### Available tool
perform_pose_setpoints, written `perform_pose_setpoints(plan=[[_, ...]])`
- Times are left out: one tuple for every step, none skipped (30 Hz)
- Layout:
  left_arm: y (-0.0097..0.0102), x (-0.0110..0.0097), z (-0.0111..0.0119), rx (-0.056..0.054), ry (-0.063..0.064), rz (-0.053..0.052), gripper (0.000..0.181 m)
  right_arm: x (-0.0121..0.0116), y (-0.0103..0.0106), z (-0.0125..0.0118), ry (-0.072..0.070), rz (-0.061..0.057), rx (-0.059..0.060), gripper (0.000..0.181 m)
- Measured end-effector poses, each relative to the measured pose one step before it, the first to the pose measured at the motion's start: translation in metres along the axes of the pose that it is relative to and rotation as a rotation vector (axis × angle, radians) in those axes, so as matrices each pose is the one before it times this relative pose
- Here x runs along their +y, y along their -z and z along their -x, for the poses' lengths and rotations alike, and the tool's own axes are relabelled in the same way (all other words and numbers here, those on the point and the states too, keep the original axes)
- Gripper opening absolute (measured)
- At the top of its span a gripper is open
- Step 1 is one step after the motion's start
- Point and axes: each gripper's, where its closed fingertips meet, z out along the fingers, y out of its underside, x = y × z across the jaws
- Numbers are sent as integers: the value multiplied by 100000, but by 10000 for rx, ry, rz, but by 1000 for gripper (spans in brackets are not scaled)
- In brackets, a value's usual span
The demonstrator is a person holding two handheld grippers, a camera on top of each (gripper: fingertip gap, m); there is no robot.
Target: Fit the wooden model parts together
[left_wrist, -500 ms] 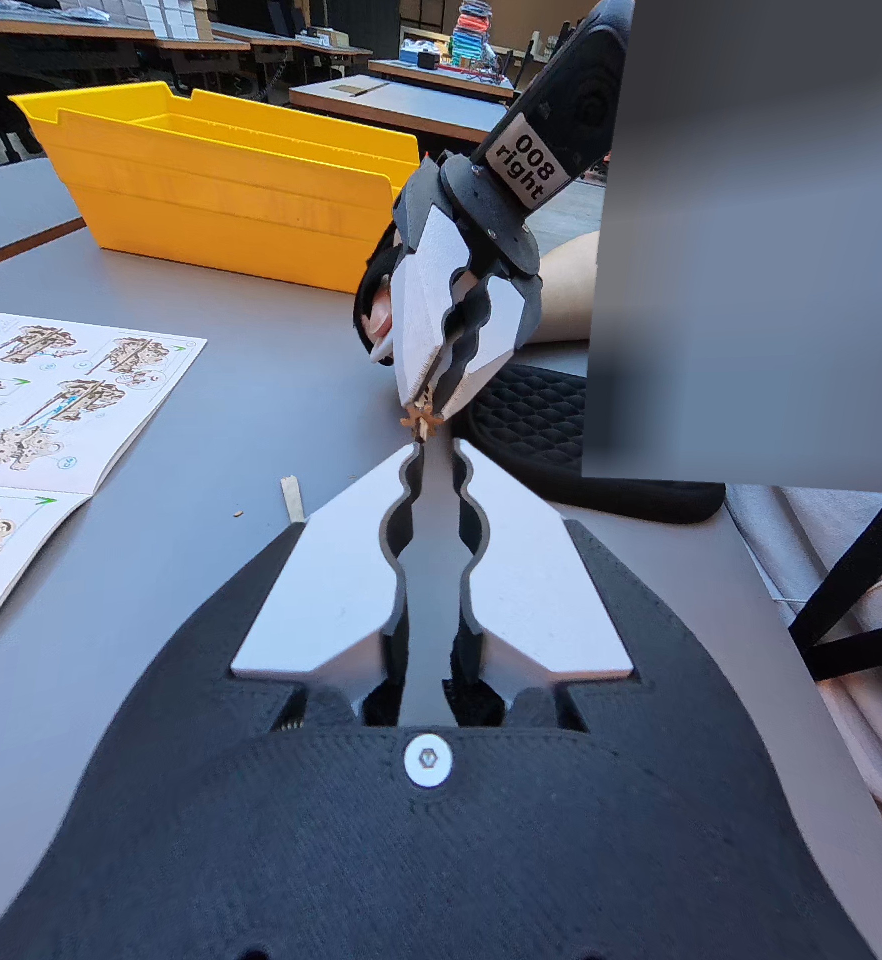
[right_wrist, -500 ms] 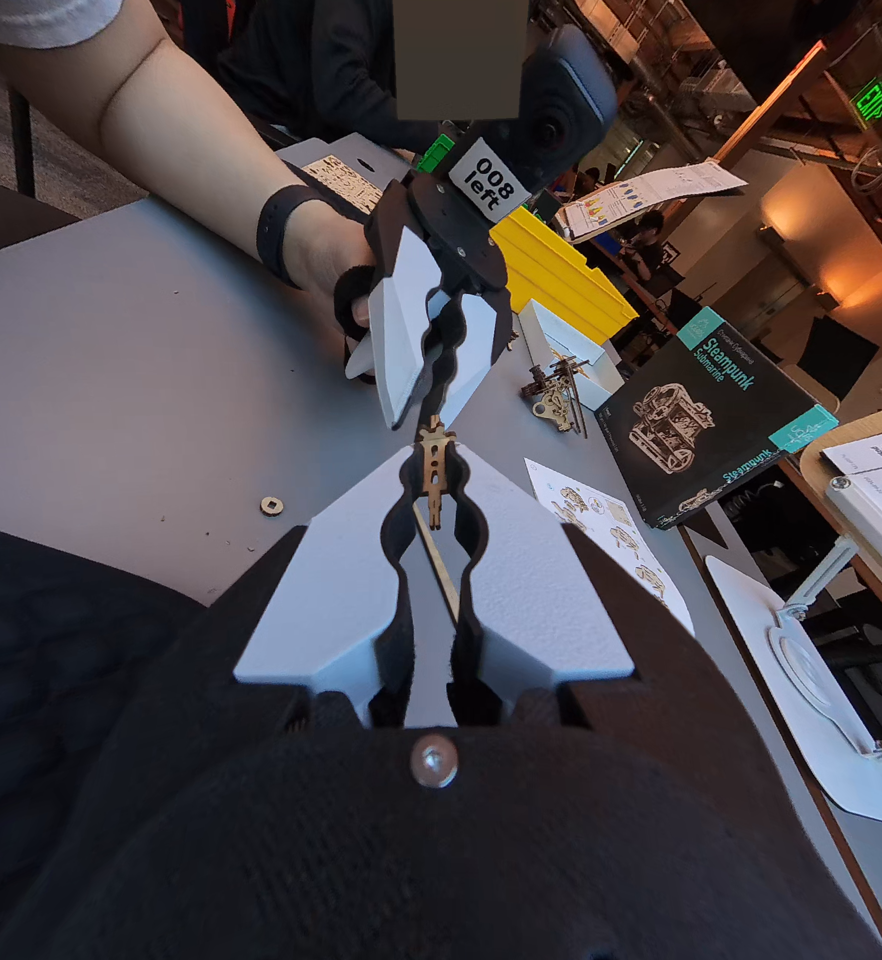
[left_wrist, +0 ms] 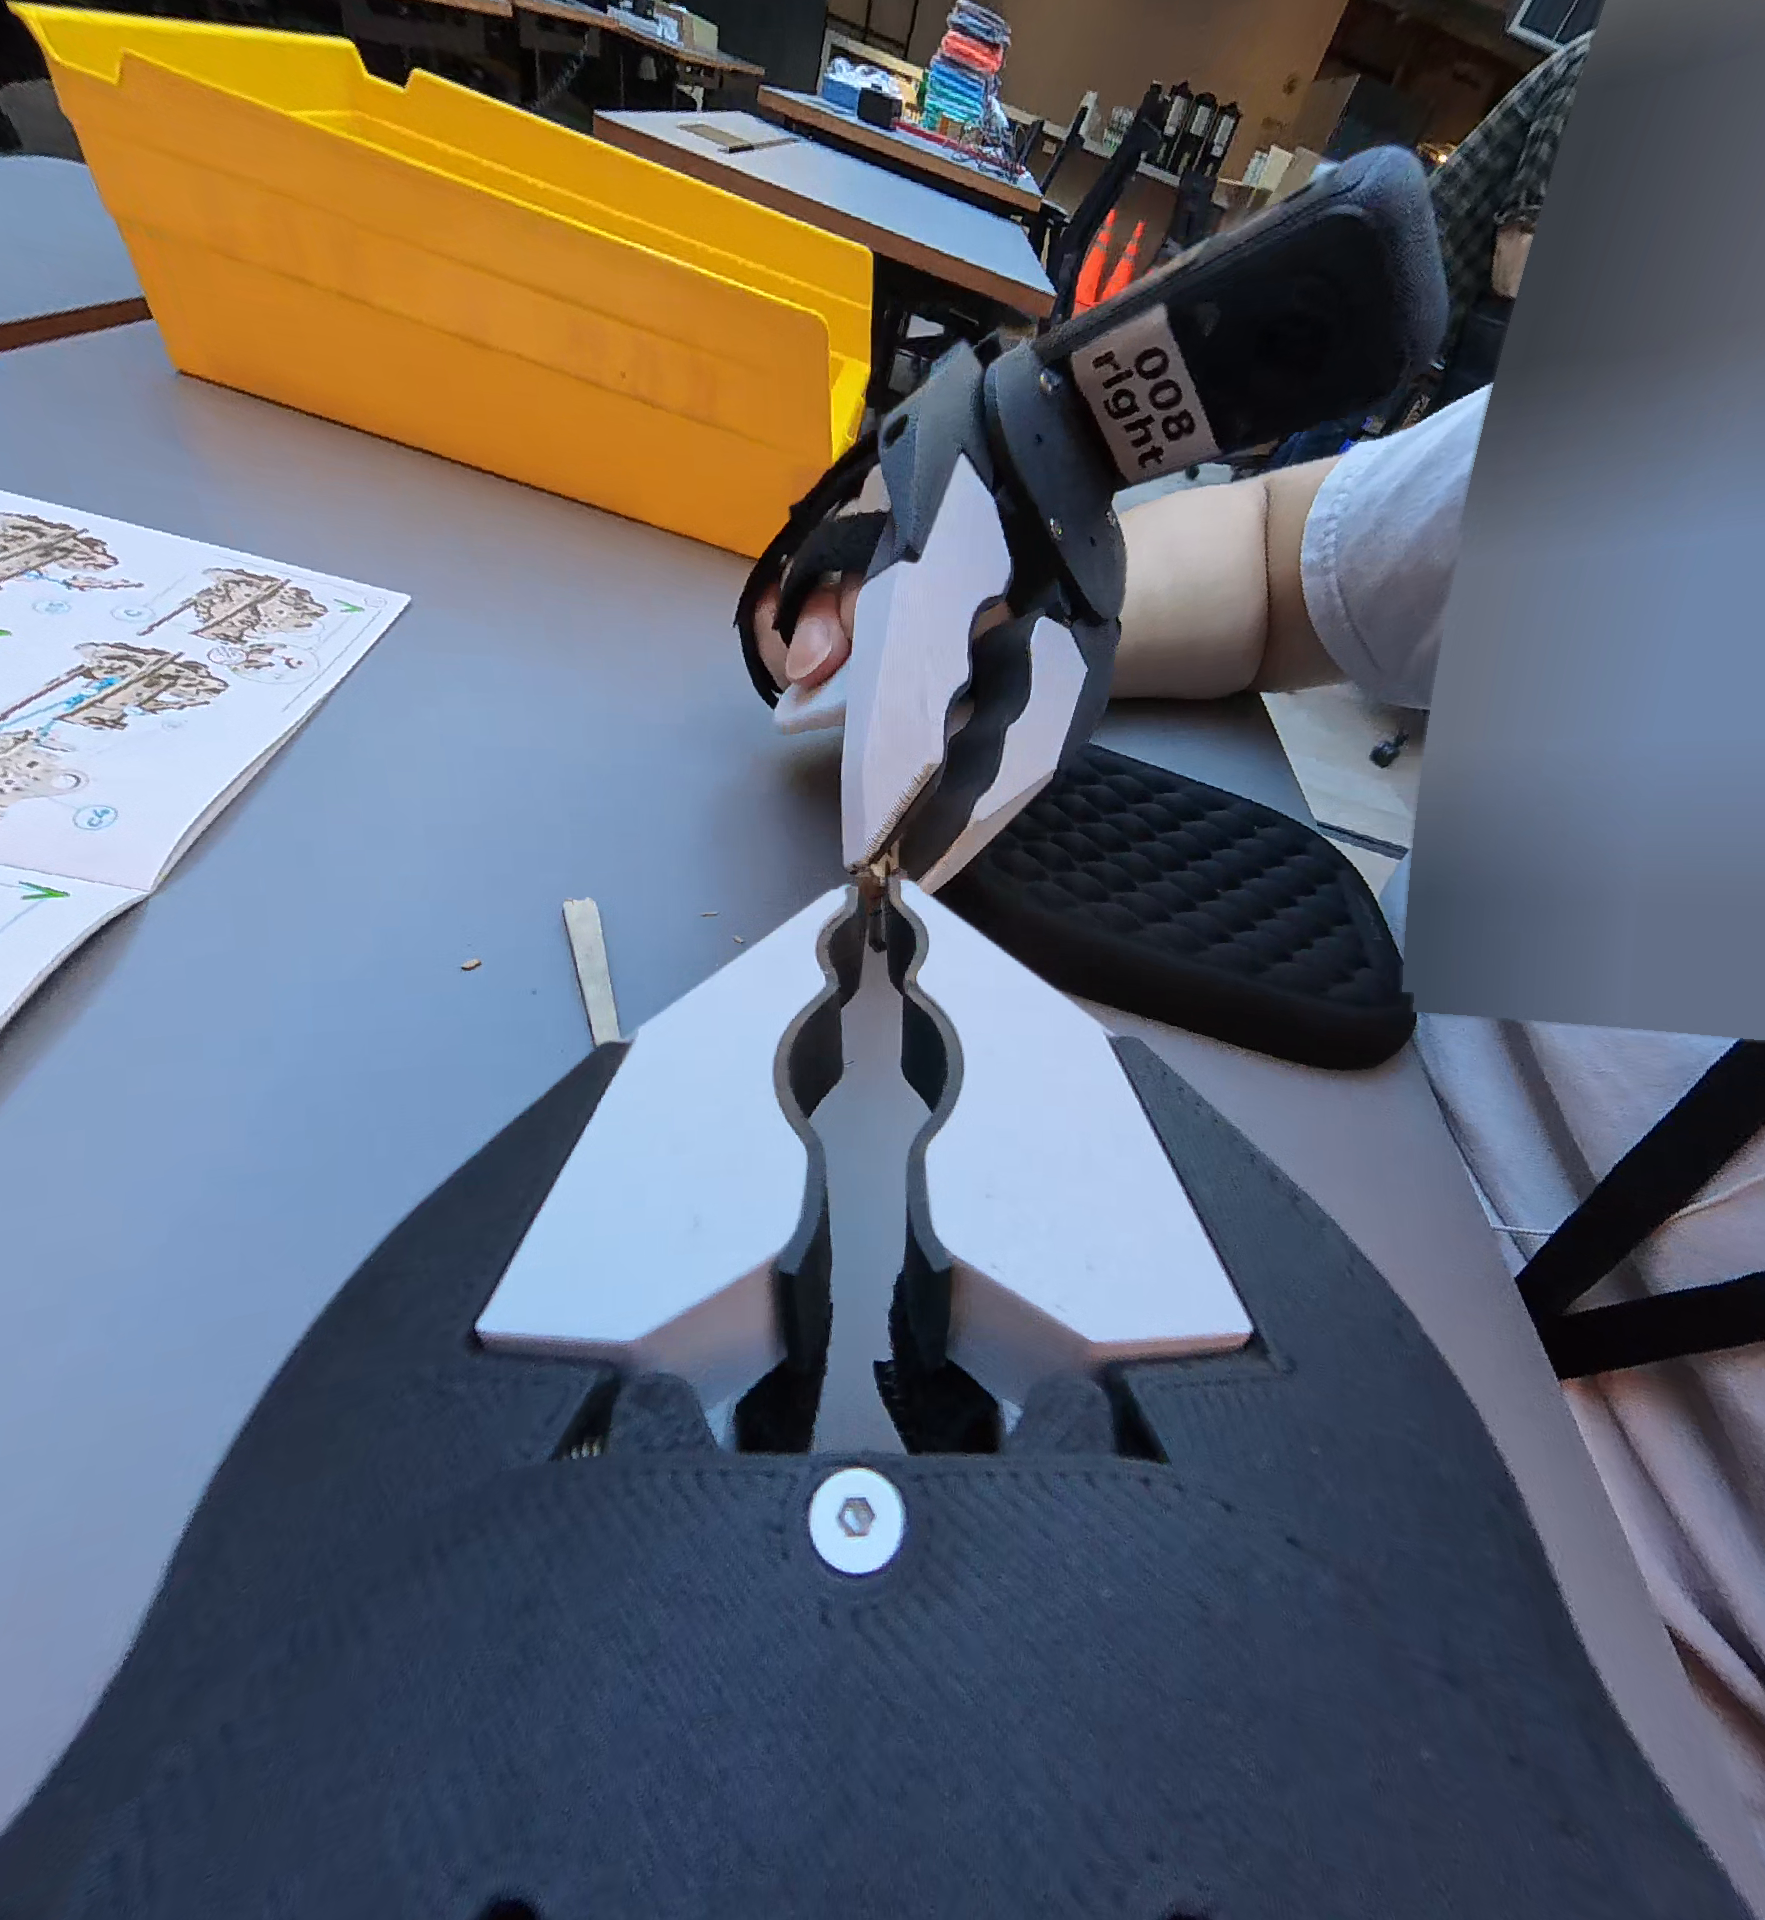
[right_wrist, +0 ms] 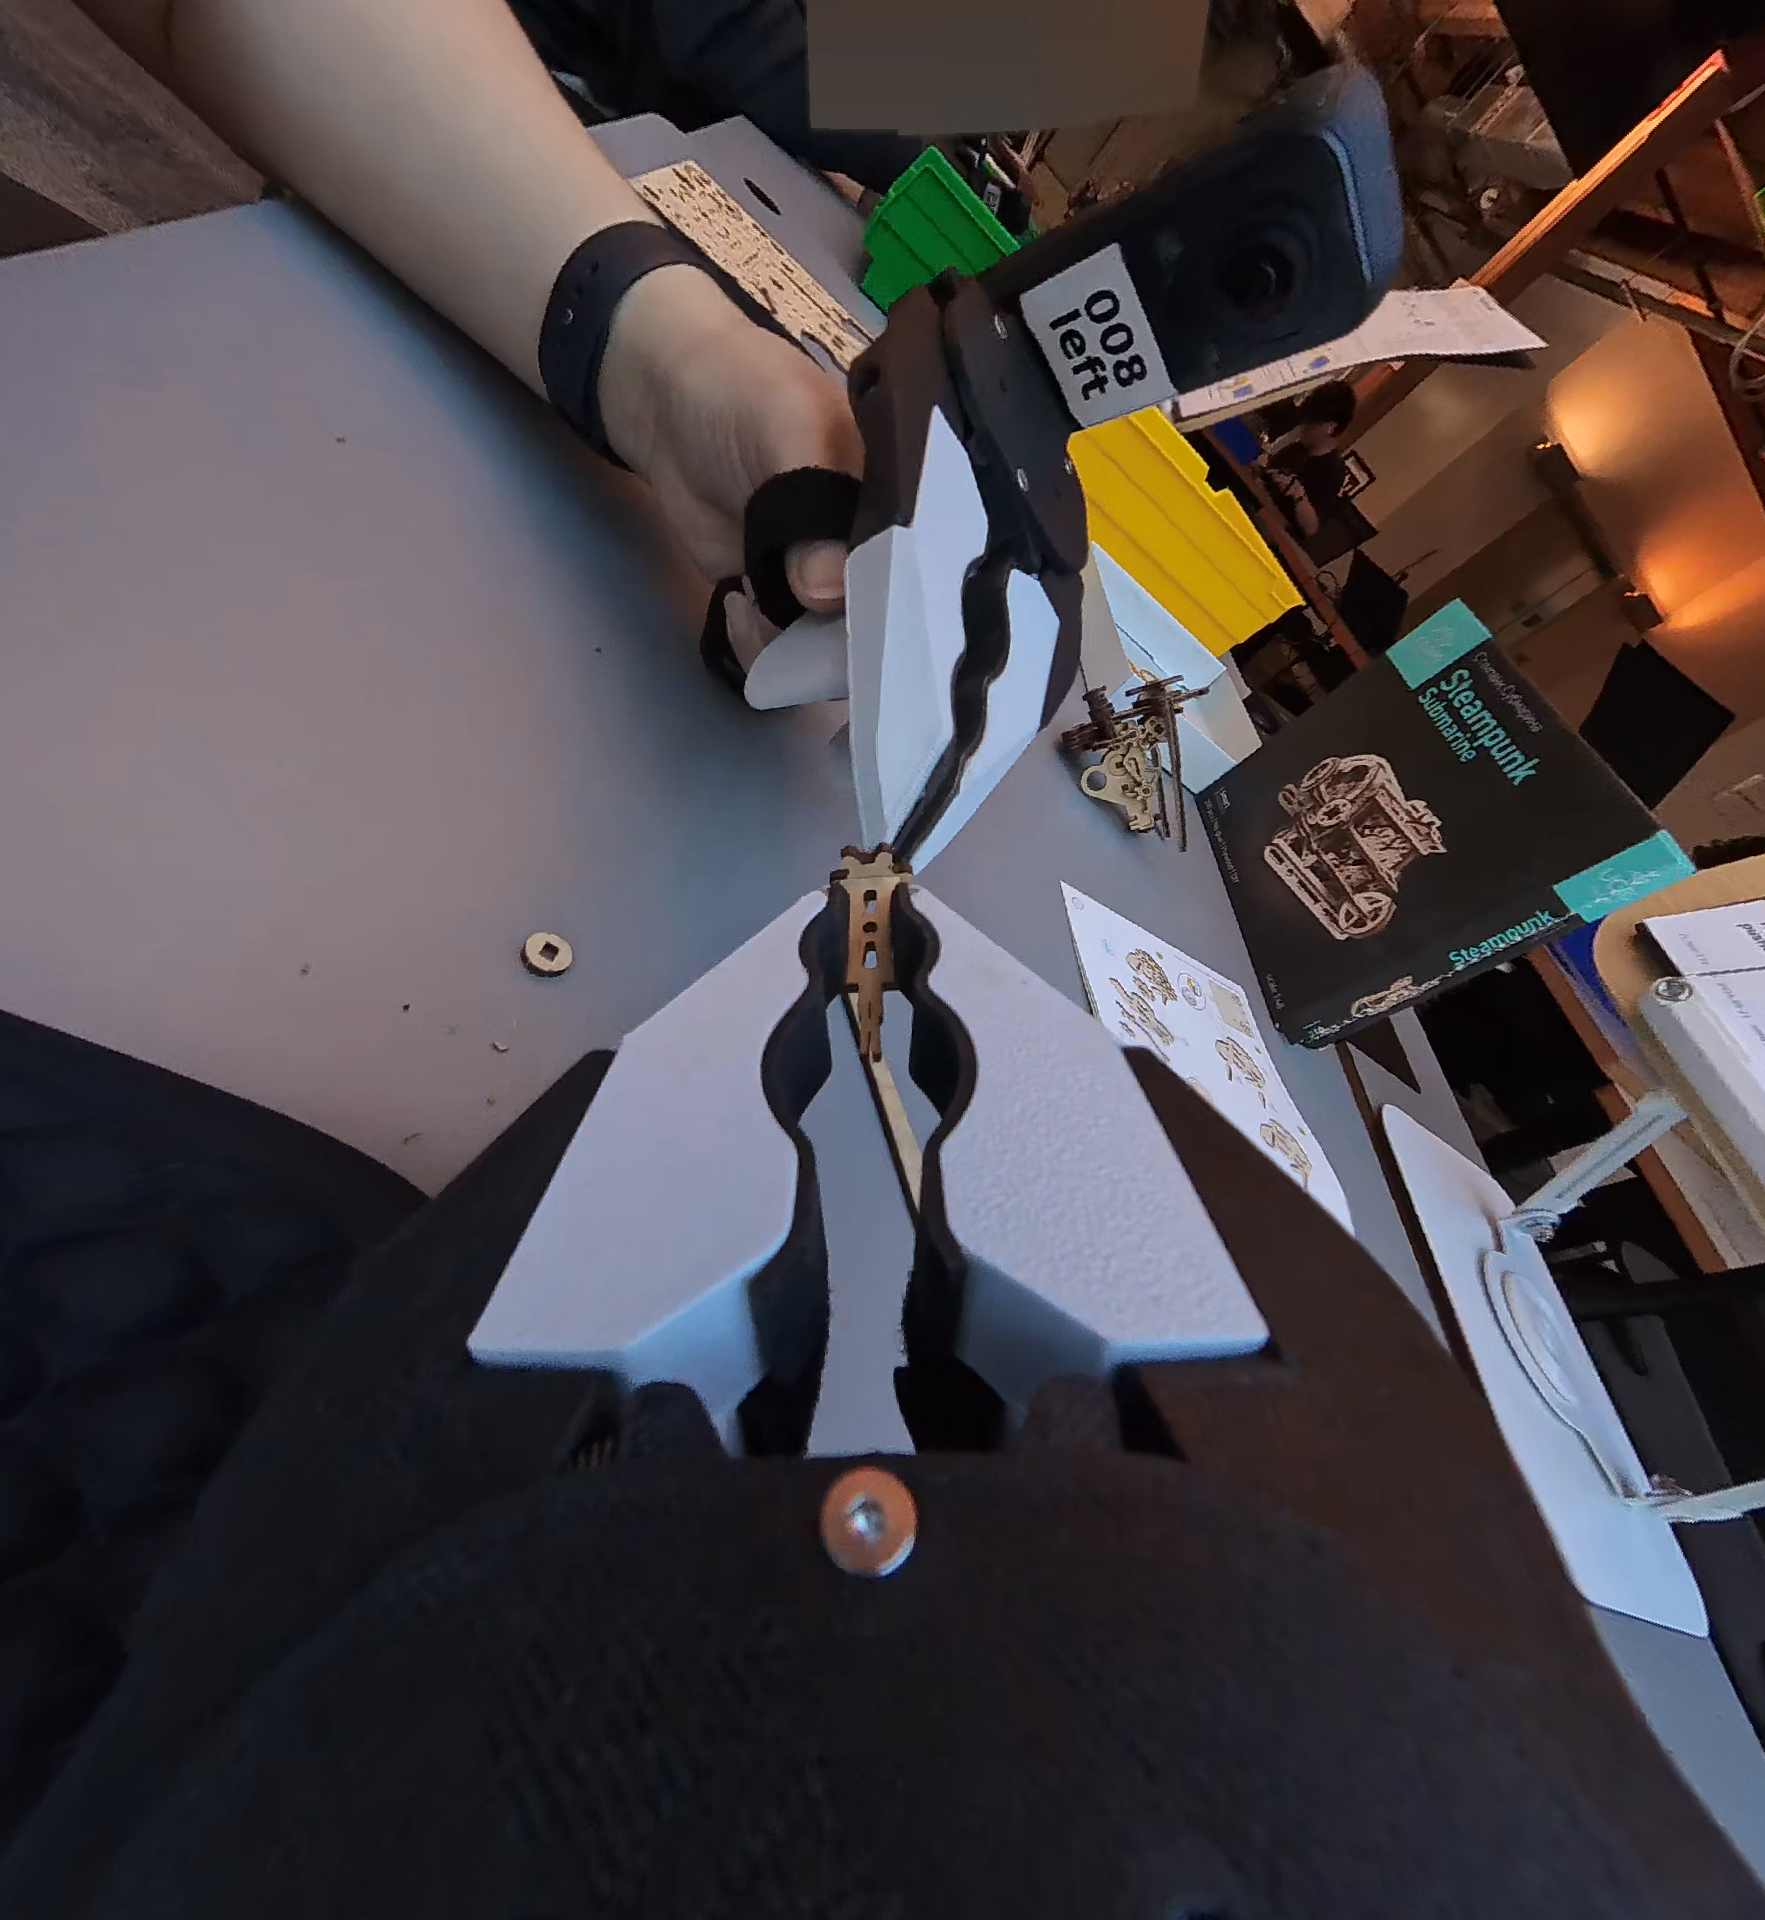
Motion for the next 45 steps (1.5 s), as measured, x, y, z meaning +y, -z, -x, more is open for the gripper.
perform_pose_setpoints(plan=[[-24,93,1,62,105,58,0,4,-16,65,123,26,13,6],[5,44,12,45,93,35,0,28,-29,-52,70,64,77,6],[37,3,87,-9,84,12,0,72,-73,-64,81,102,100,6],[33,62,51,22,72,53,0,5,-48,18,128,68,56,6],[22,115,-25,73,69,81,1,-20,-13,-92,158,51,140,6],[-19,70,-43,71,54,63,2,-40,-7,32,129,28,38,6],[-14,42,-47,48,28,22,1,0,-4,63,47,16,-3,6],[-27,50,-31,28,33,30,1,-45,11,47,-3,-33,-14,6],[-9,12,-41,30,31,28,1,1,-6,6,-37,-15,0,6],[20,-10,18,-6,26,23,1,48,-35,-58,-35,27,38,6],[41,-38,84,-49,42,0,0,76,-70,-99,-11,49,76,7],[48,-76,49,-39,31,-24,0,-11,-31,-63,-3,-6,62,6],[55,-49,-16,21,19,-18,0,-65,-18,-27,-16,-58,22,6],[45,-63,-19,29,45,-19,0,45,-19,-58,-50,-13,29,7],[45,-86,72,-35,68,-51,0,137,-37,-87,-78,35,32,7],[30,-54,51,-26,55,-34,0,88,-24,10,-75,0,-32,7],[21,-4,18,7,37,0,0,89,-16,-23,-50,5,-4,8],[28,-10,11,15,25,-8,0,189,11,-227,-8,72,122,9],[62,-90,85,-32,42,-56,0,60,16,-222,-16,14,116,10],[28,-78,8,16,63,-55,0,-106,30,51,-58,-67,-77,8],[-8,34,-63,76,61,13,0,10,-21,162,-118,40,-164,8],[-22,68,8,13,25,30,0,98,-24,-17,-129,103,-66,8],[3,14,63,-24,-2,-7,0,53,-27,-19,-109,31,-21,8],[2,0,12,8,13,-7,0,-4,-4,-9,-53,-43,5,8],[14,5,18,14,21,-8,0,42,-27,13,-22,-15,1,8],[-21,39,42,-7,16,15,0,75,-22,35,-2,42,-30,8],[-13,50,39,-13,9,17,0,40,-7,1,-11,22,-21,8],[-8,12,15,-7,3,-4,0,3,8,-15,-33,-27,0,8],[3,-13,-2,11,11,-14,0,-20,0,-25,-43,-33,1,8],[0,-31,-9,16,17,-16,0,-17,10,5,-48,-20,-17,8],[11,-4,-9,16,11,-17,0,-7,9,-25,-50,-16,-12,8],[9,-42,6,6,-4,-41,0,-20,6,-59,-48,-31,18,8],[11,-87,3,-4,-9,-68,0,6,8,-79,-42,-16,21,8],[16,-93,26,-8,-17,-69,0,-21,22,-71,-56,-35,7,8],[38,-66,3,-6,-39,-45,0,57,48,-84,-73,-18,3,8],[95,-23,87,-52,-83,11,0,162,80,-121,-53,22,21,8],[181,69,190,-117,-149,105,0,221,122,-203,-38,34,54,8],[233,97,228,-154,-218,171,4,210,121,-201,-66,23,15,8],[252,126,99,-94,-281,229,7,126,147,-183,-108,-49,-23,8],[193,305,-245,120,-338,354,7,88,159,-274,-139,-69,20,8],[86,519,-385,178,-375,474,8,72,174,-360,-145,-55,49,8],[-77,636,-311,77,-440,494,13,51,193,-353,-115,-71,53,8],[-265,745,-226,-56,-462,526,16,66,172,-342,-105,-71,63,8],[-455,586,-238,-116,-491,429,20,110,122,-280,-136,-46,40,8],[-628,340,-333,-129,-483,277,21,145,86,-226,-161,-18,23,8]])
